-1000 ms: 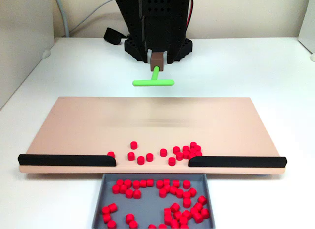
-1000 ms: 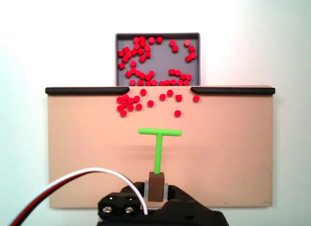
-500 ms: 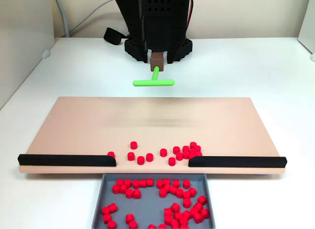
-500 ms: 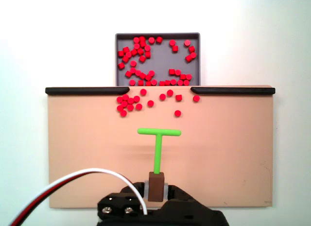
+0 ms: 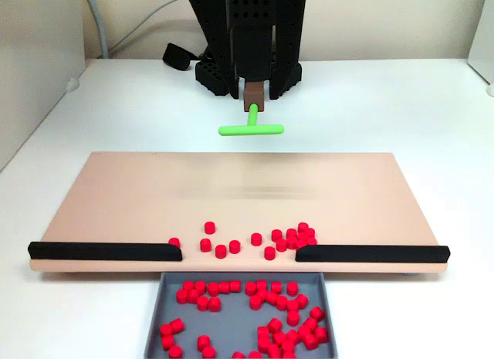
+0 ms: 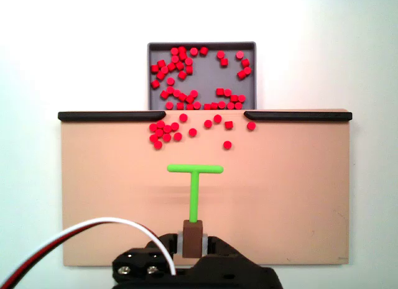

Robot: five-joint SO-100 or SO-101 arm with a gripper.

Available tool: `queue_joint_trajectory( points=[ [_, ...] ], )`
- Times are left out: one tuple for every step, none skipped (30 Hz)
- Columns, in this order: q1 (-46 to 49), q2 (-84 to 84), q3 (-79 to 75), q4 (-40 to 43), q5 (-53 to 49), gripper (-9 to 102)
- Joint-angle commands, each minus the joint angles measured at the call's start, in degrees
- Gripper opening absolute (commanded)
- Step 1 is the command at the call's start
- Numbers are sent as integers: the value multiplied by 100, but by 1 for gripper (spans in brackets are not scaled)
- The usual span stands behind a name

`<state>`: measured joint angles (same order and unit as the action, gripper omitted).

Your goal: Push granules from left to the grey container

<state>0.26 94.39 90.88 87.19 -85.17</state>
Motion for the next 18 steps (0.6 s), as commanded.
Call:
queue_joint_trajectory(
  points=[
    [-62, 167, -123, -35, -18, 0],
    [-79, 167, -123, -35, -18, 0],
    [-88, 149, -123, -35, -18, 0],
    [-88, 141, -123, -35, -18, 0],
    [-97, 132, -123, -35, 0, 0],
    [-97, 114, -123, -35, 0, 0],
    [-105, 105, -123, -35, 9, 0],
    [-105, 97, -123, -35, 18, 0],
    [-114, 97, -123, -35, 18, 0],
    [-114, 97, -123, -35, 18, 0],
    [-123, 97, -123, -35, 26, 0],
    [-123, 97, -123, -35, 35, 0],
    [-123, 97, -123, -35, 35, 0],
    [-123, 97, -123, -35, 35, 0],
    [-132, 88, -123, -35, 44, 0],
    [-132, 79, -123, -35, 44, 0],
    [-132, 70, -123, -35, 44, 0],
    [-132, 70, -123, -35, 53, 0]
  ],
)
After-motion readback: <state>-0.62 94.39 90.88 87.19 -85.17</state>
